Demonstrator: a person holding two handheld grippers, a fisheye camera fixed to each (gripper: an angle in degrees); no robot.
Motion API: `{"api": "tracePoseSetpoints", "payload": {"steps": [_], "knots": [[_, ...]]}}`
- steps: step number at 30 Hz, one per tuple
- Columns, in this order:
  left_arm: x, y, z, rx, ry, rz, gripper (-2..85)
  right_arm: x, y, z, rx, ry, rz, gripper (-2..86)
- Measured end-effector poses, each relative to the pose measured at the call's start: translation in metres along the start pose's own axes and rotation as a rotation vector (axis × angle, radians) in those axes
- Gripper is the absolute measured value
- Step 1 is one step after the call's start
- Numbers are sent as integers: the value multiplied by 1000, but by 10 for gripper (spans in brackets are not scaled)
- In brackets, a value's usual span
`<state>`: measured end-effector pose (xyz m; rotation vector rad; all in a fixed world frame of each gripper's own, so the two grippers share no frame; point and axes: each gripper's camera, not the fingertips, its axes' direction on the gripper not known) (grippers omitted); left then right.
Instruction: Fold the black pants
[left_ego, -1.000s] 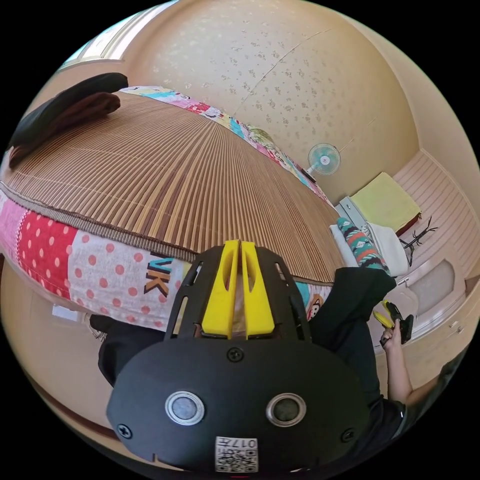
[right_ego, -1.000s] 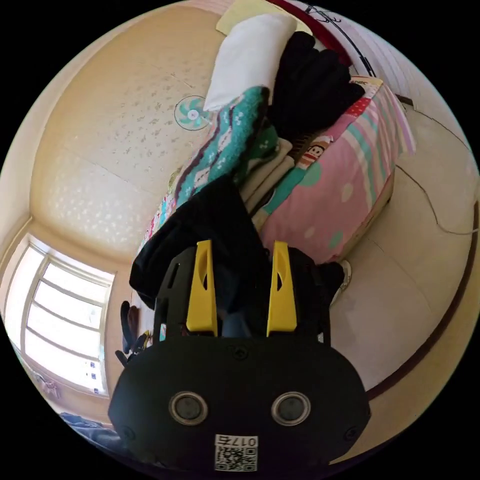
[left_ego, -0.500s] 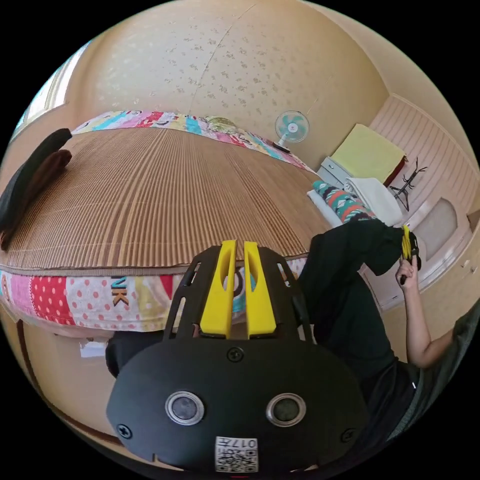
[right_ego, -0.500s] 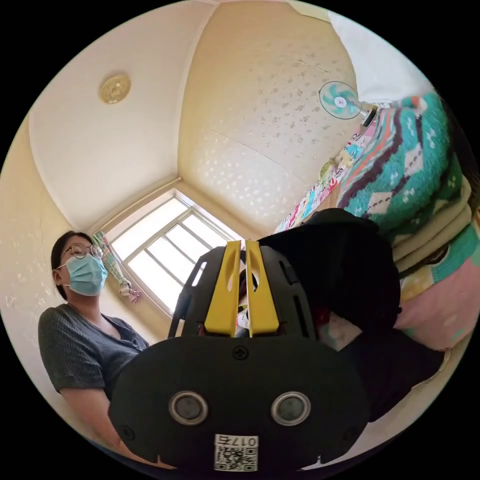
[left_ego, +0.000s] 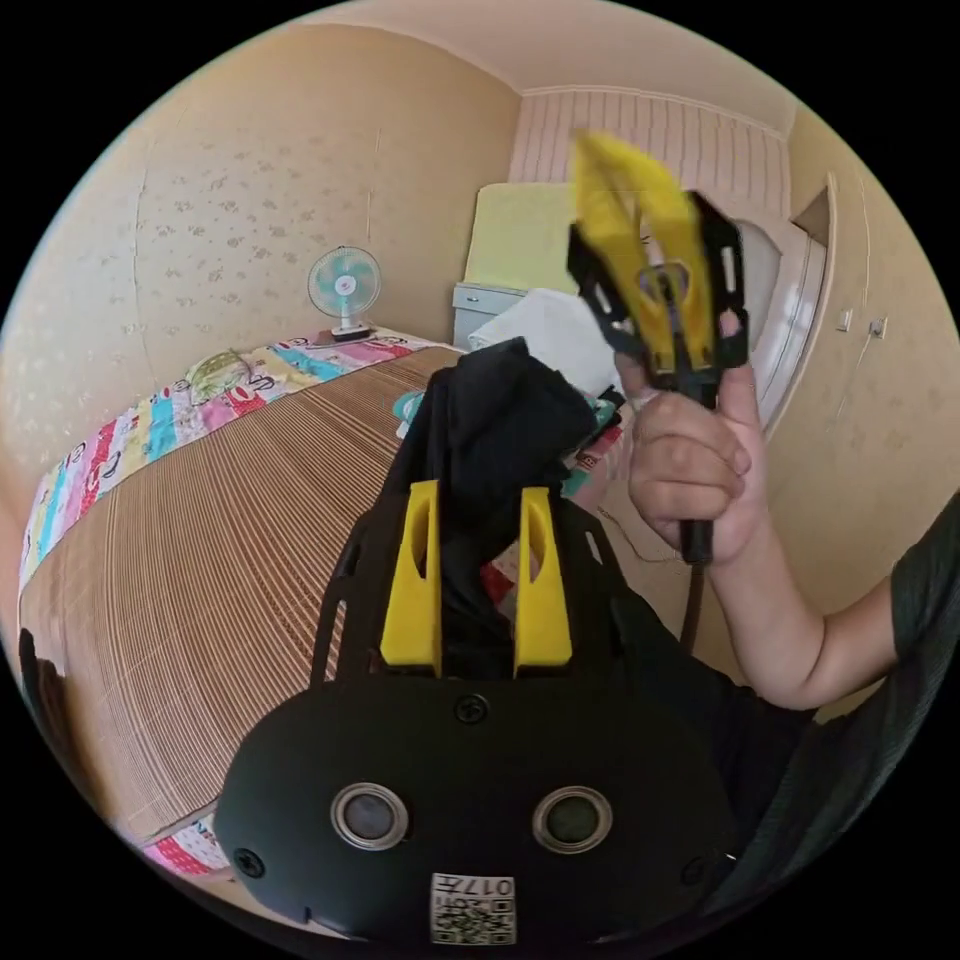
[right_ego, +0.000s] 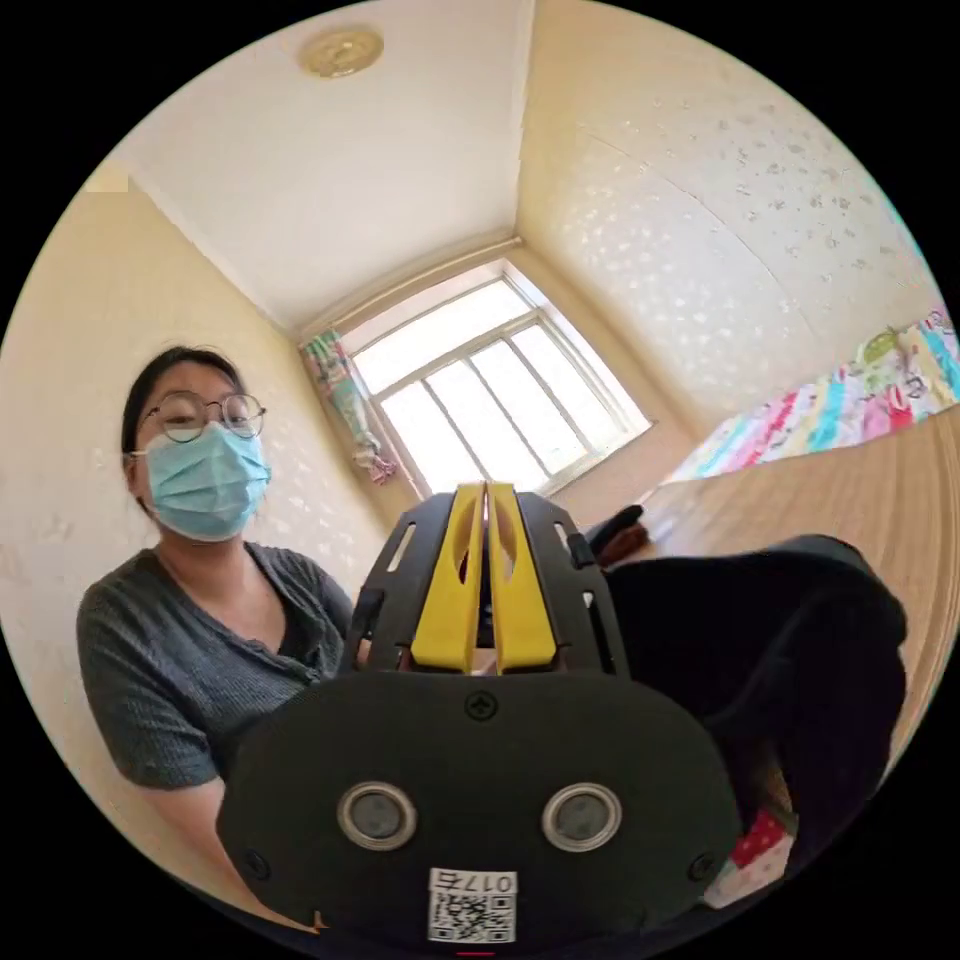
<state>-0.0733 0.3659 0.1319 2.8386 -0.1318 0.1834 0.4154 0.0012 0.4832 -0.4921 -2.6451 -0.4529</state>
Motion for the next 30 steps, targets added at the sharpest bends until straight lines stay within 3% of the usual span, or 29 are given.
{"api": "tracePoseSetpoints", "payload": {"steps": [1, 2, 6, 8, 13, 20, 23, 26, 28, 30], "knots": [[-5, -1, 5, 21, 38, -6, 45, -2, -2, 0, 5, -2, -1, 9], [-13, 1, 9, 52, 42, -40, 41, -9, -6, -2, -23, 130, 5, 11], [-49, 12, 29, 71, 162, -180, 36, -26, 11, -26, -107, 946, 120, 27], [-60, 25, 23, 118, 157, -217, 36, -38, 34, -54, -28, 1067, 169, 47], [-84, 43, 5, 175, 184, -296, 35, -56, 111, -122, 146, 1125, 281, 124], [-121, 59, -10, 221, 198, -390, 35, 36, 157, -141, -29, 1054, 492, 192], [-131, 65, -19, 233, 199, -402, 35, 88, 150, -126, -116, 1069, 518, 188], [-138, 71, -29, 237, 211, -401, 35, 129, 142, -116, -80, 953, 527, 173], [-139, 74, -39, 241, 216, -379, 34, 146, 139, -110, -35, 843, 502, 129], [-139, 77, -56, 251, 228, -353, 32, 152, 130, -106, 25, 783, 535, 32]]}}
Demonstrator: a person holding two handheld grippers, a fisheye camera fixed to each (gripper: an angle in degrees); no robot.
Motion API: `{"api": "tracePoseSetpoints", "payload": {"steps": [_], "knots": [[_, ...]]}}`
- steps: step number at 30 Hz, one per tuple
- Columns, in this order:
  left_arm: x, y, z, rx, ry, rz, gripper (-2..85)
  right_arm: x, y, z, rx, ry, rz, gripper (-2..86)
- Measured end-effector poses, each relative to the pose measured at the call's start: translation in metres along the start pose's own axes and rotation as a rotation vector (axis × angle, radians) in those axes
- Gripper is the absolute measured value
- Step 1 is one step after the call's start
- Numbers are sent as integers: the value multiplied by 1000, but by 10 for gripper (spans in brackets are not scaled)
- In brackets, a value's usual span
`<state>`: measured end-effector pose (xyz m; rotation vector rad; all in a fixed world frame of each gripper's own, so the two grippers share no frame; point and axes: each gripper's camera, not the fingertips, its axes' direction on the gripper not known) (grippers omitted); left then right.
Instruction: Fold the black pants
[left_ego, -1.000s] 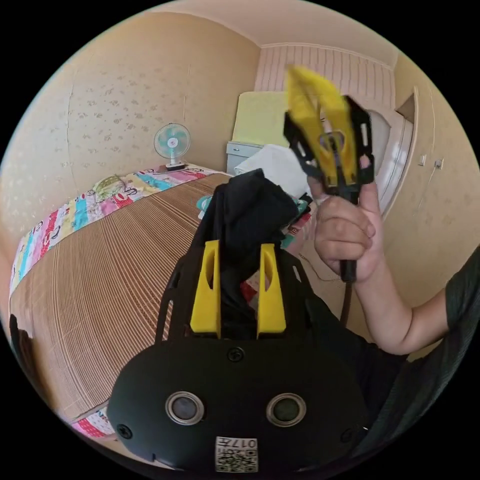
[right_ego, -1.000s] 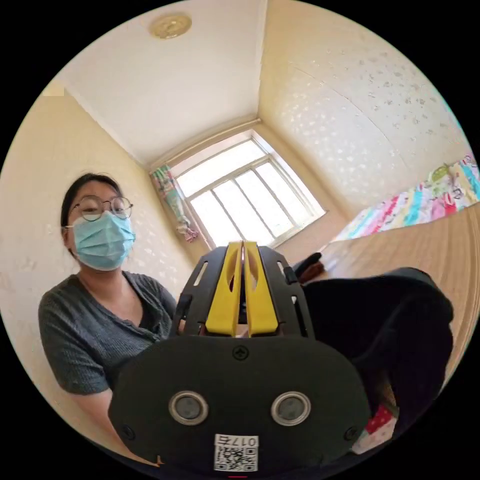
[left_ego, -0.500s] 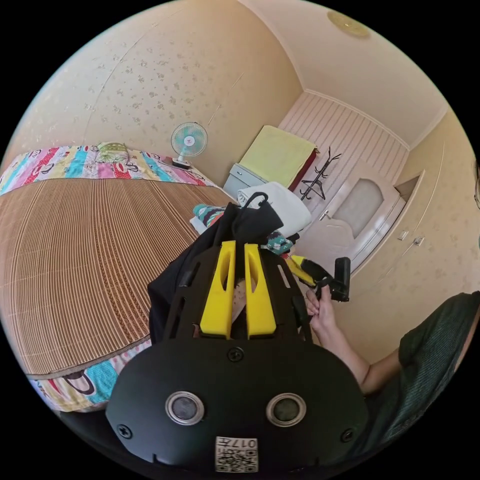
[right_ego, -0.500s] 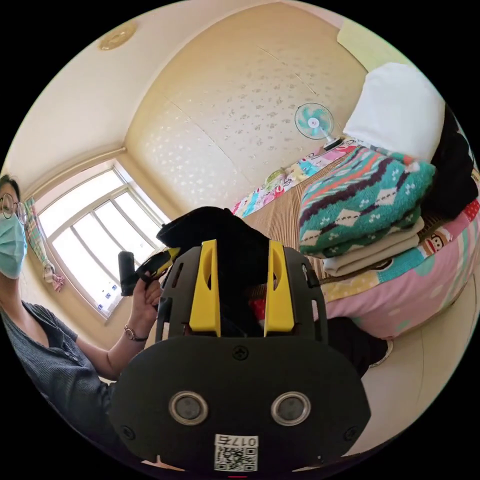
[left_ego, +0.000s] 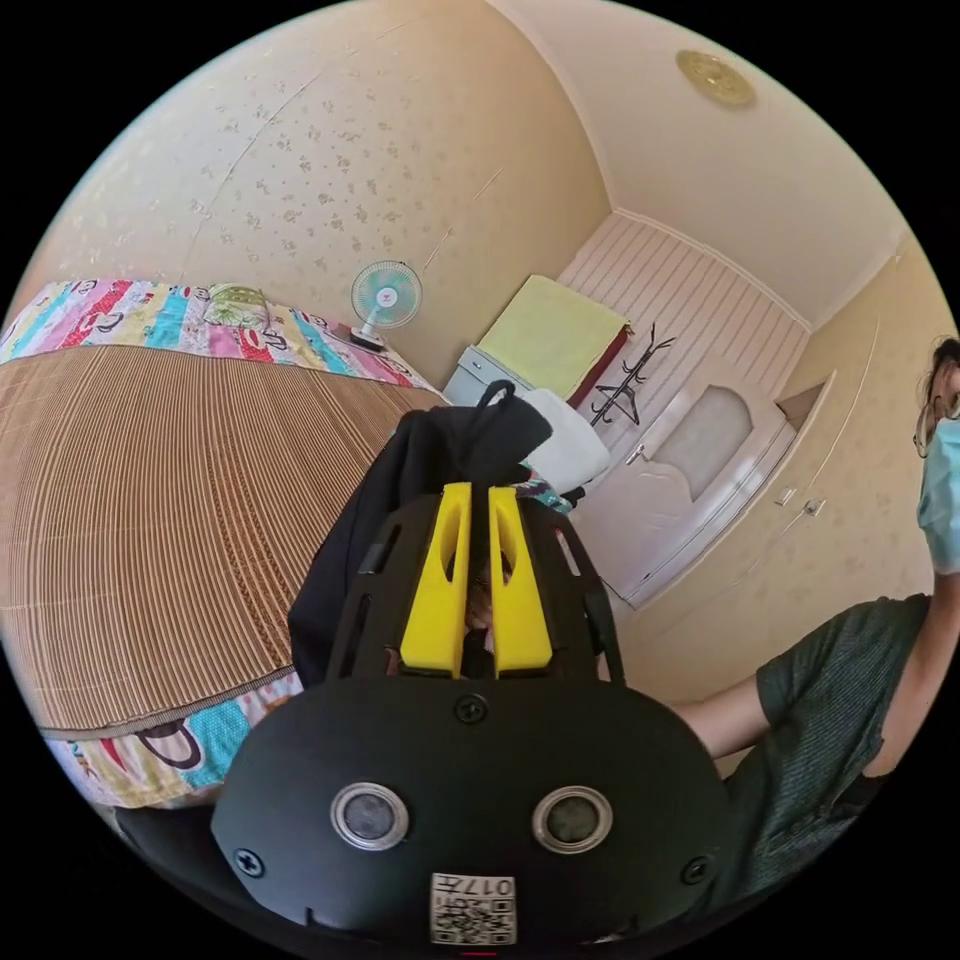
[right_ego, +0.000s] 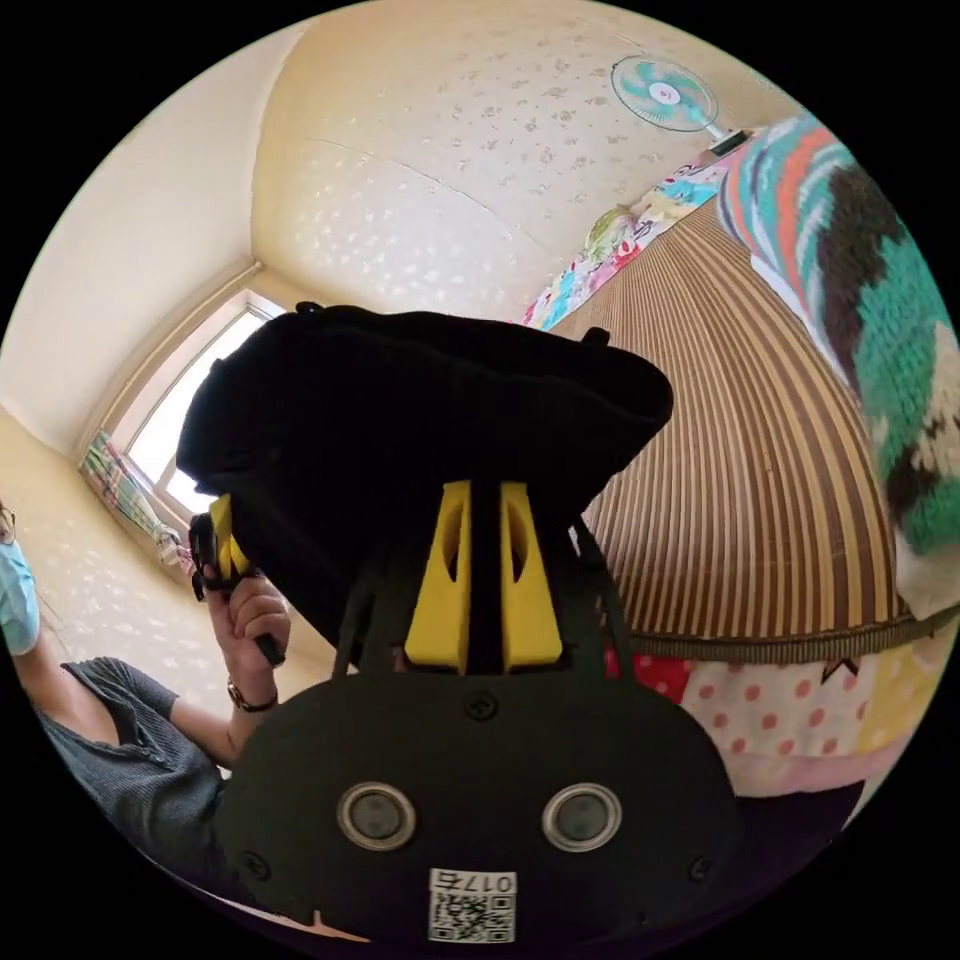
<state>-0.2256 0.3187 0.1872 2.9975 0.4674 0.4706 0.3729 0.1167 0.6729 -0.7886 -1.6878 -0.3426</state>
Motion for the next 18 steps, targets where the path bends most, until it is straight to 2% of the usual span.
{"api": "tracePoseSetpoints", "payload": {"steps": [1, 3, 4, 7, 10, 12, 15, 18], "knots": [[1, -1, -16, 14, 12, 8, 32, -8, -1, -5, 21, -12, -10, 26], [1, -2, -51, 58, 22, 19, 31, -66, 2, -55, 235, -126, -161, 12], [0, -3, -79, 96, 15, 21, 30, -83, 0, -70, 279, -143, -190, 11], [-2, -9, -146, 196, 38, 19, 24, -162, -19, -130, 383, -45, -375, 11], [0, -16, -194, 301, 69, 13, 18, -194, -38, -132, 306, 74, -483, 23], [9, -20, -213, 325, 89, 65, 16, -180, -32, -116, 163, -27, -493, 59], [34, -24, -241, 356, 193, 183, 13, -143, 5, -92, 65, -59, -424, 134], [59, -29, -273, 407, 386, 315, 14, -106, 37, -64, -63, -98, -355, 165]]}}
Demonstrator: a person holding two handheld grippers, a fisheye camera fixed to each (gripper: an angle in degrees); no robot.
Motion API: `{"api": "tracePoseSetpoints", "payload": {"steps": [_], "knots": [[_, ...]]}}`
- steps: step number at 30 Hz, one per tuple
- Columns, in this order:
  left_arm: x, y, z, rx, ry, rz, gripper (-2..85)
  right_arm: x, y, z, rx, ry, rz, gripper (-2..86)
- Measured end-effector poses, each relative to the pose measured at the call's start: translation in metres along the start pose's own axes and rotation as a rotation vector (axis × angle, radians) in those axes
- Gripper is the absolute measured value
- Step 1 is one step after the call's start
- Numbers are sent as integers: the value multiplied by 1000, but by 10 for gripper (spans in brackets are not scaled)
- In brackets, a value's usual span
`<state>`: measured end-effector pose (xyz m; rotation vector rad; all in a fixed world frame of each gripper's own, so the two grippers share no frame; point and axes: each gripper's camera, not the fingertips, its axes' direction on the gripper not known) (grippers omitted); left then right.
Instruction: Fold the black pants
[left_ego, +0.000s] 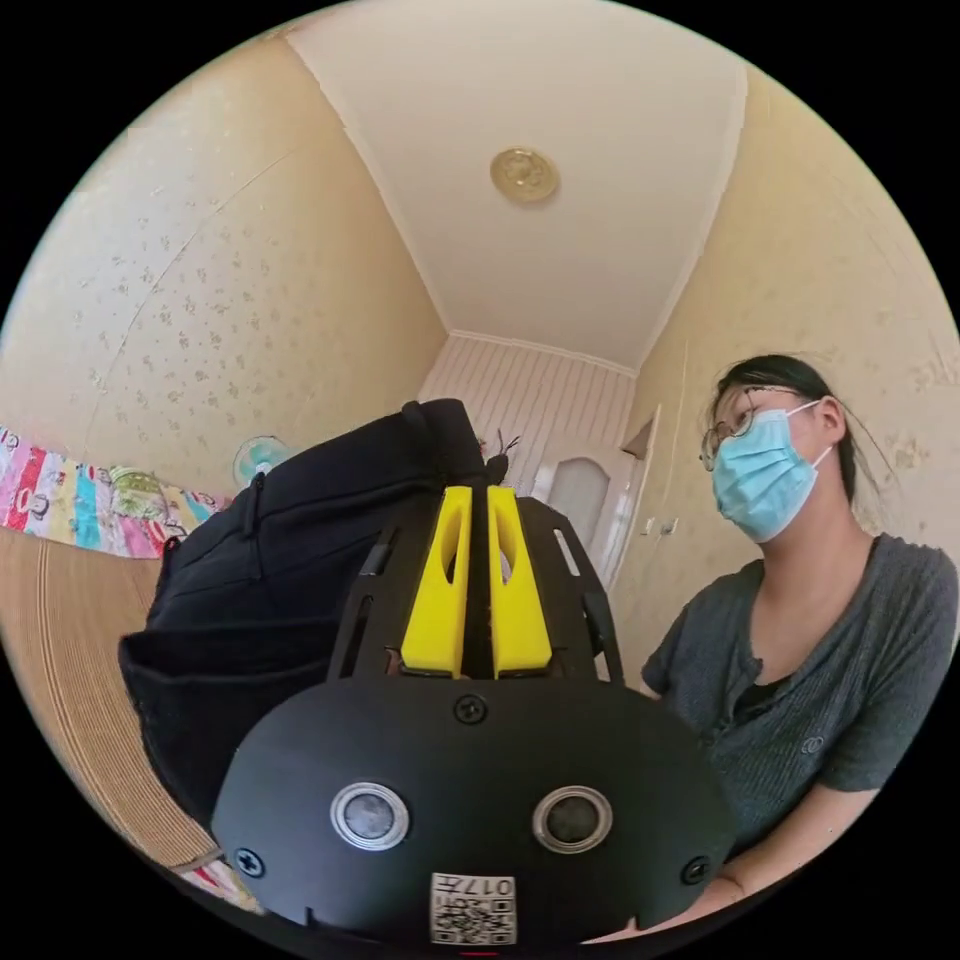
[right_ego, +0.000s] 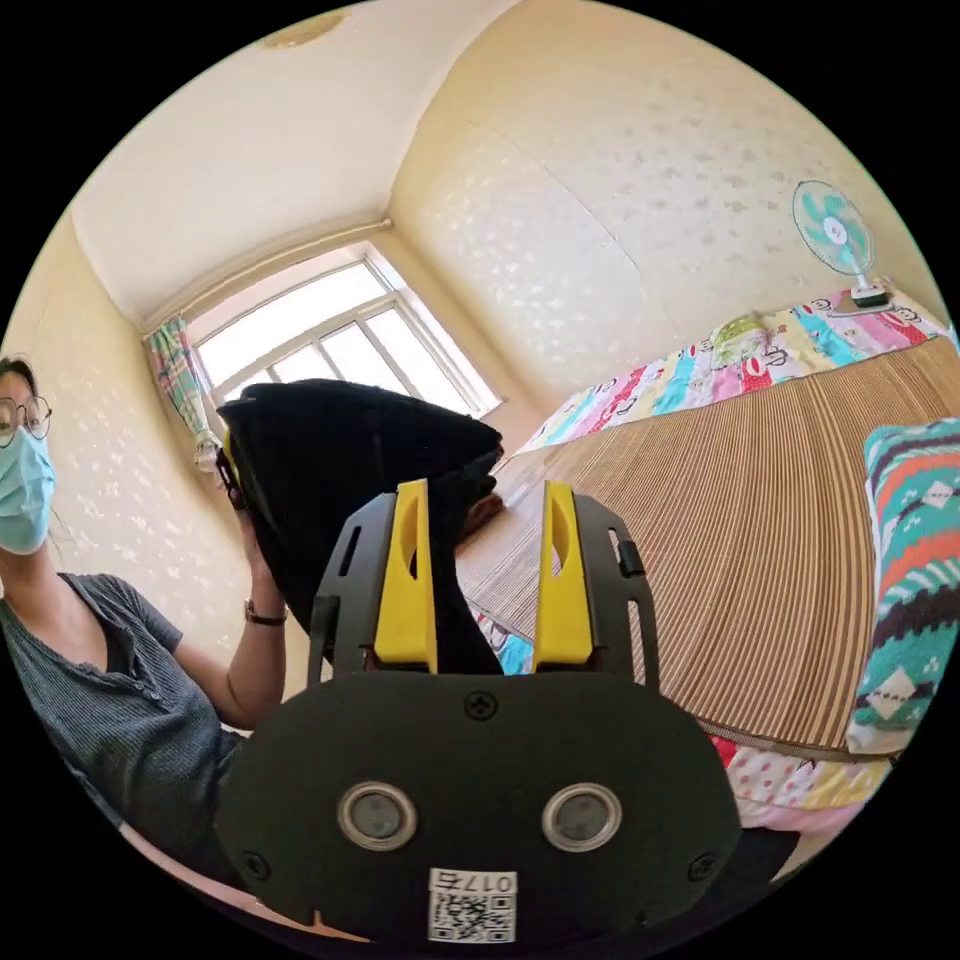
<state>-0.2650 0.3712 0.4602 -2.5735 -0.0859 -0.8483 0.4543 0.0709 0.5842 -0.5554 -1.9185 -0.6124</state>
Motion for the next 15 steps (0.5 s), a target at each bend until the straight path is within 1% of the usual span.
{"api": "tracePoseSetpoints", "payload": {"steps": [2, 3, 4, 5, 6, 7, 8, 9, 10, 11, 12, 13, 15], "knots": [[15, -17, -20, 105, 176, 37, 17, 9, 16, 9, -14, -83, 13, 181], [18, -21, -25, 131, 219, 42, 17, 9, 20, 11, -3, -133, 3, 189], [22, -28, -34, 175, 305, 47, 18, 7, 20, 12, 5, -151, -10, 195], [22, -33, -41, 213, 395, 41, 19, 0, 15, 13, 19, -173, -47, 206], [22, -35, -43, 232, 440, 34, 20, -9, 8, 15, 23, -179, -94, 220], [16, -35, -46, 278, 553, 1, 22, -14, 4, 17, 20, -181, -120, 226], [3, -33, -42, 322, 705, -55, 24, -24, -4, 23, 11, -186, -178, 241], [-3, -31, -38, 342, 784, -82, 25, -30, -8, 32, 3, -201, -247, 257], [-14, -25, -30, 392, 919, -118, 26, -32, -9, 38, -2, -207, -279, 265], [-22, -18, -23, 448, 1008, -145, 26, -30, -11, 53, -30, -234, -300, 284], [-25, -14, -19, 471, 1041, -161, 26, -26, -14, 69, -87, -309, -287, 305], [-31, -8, -13, 500, 1079, -203, 26, -23, -15, 76, -113, -368, -279, 308], [-35, 0, -5, 509, 1077, -247, 27, -16, -13, 95, -133, -617, -263, 304]]}}
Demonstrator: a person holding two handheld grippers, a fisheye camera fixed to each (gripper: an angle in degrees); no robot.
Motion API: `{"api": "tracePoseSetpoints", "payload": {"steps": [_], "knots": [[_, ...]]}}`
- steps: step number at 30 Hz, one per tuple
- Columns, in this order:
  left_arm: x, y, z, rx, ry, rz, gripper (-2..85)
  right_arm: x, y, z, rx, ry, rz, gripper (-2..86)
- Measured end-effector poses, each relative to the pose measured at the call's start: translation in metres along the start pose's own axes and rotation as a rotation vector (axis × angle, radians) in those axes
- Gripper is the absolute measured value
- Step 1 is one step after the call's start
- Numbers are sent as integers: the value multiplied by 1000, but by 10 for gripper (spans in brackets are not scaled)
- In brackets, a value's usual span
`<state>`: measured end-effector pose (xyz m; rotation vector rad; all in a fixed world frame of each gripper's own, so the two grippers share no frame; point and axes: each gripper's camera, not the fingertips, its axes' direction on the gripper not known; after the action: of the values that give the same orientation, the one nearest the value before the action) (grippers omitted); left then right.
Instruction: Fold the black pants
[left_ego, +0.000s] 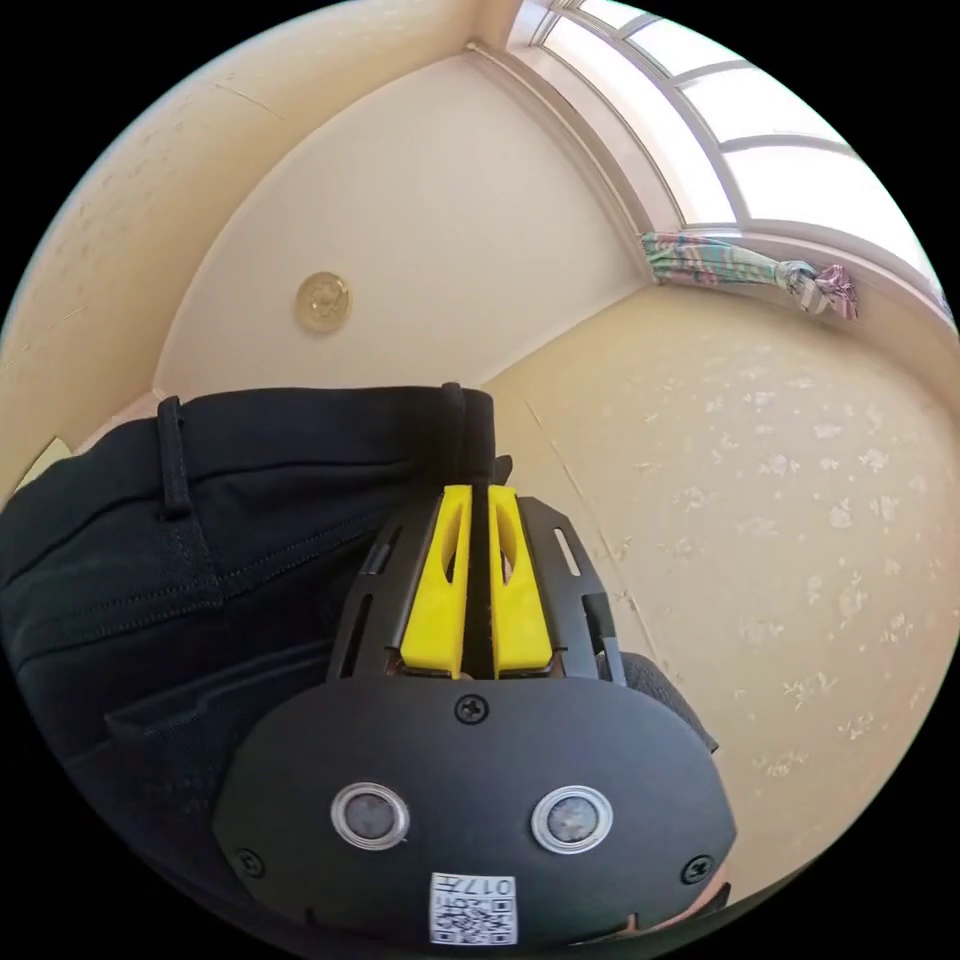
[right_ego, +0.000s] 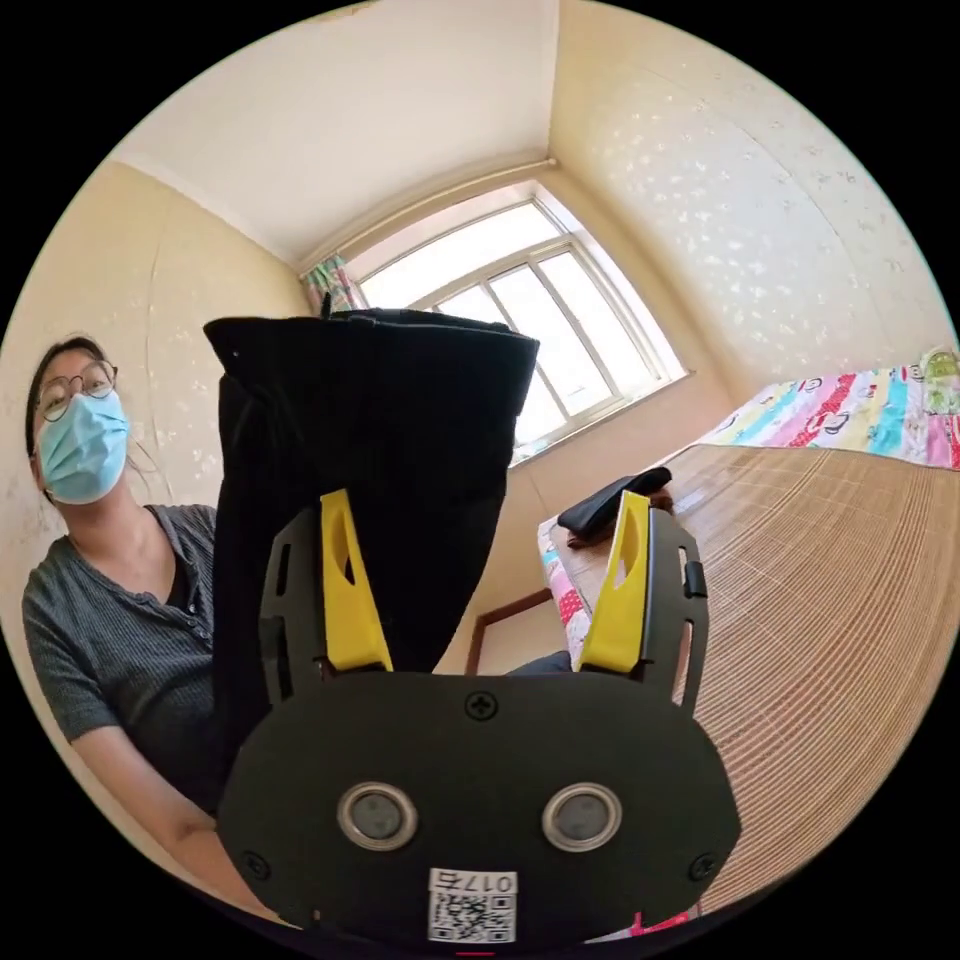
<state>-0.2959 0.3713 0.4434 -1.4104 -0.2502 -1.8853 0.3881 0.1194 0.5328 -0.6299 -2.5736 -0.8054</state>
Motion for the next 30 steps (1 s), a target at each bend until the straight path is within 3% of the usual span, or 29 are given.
{"api": "tracePoseSetpoints", "payload": {"steps": [1, 4, 6, 7, 10, 12, 14, 17, 19, 24, 30], "knots": [[-6, 6, -1, 6, -10, -21, 28, 4, 2, 3, 10, -37, 5, 300], [-26, 20, -2, 22, 19, -72, 30, 31, 17, 14, -2, -240, 28, 168], [-28, 22, 5, -26, -28, -76, 31, 35, 32, -3, 117, -283, 10, 62], [-24, 20, 9, -77, -113, -81, 31, 33, 35, -11, 167, -271, 10, 58], [0, 14, 21, -246, -451, -95, 34, -4, 32, -46, 282, -76, -14, 46], [24, 14, 31, -343, -711, -48, 34, -60, 16, -55, 244, 303, -35, 43], [49, 24, 43, -412, -1065, 33, 34, -100, 7, -50, 236, 542, -50, 43], [40, 45, 47, -458, -1345, 14, 37, -147, 1, -26, 290, 709, -81, 43], [19, 60, 46, -484, -1401, -26, 39, -171, 0, 0, 324, 784, -141, 44], [-30, 101, 49, -491, -1256, -90, 47, -229, 8, 104, 405, 1101, -373, 42], [-51, 146, 95, -568, -1391, -2, 137, -253, -2, 199, 484, 1349, -547, 36]]}}
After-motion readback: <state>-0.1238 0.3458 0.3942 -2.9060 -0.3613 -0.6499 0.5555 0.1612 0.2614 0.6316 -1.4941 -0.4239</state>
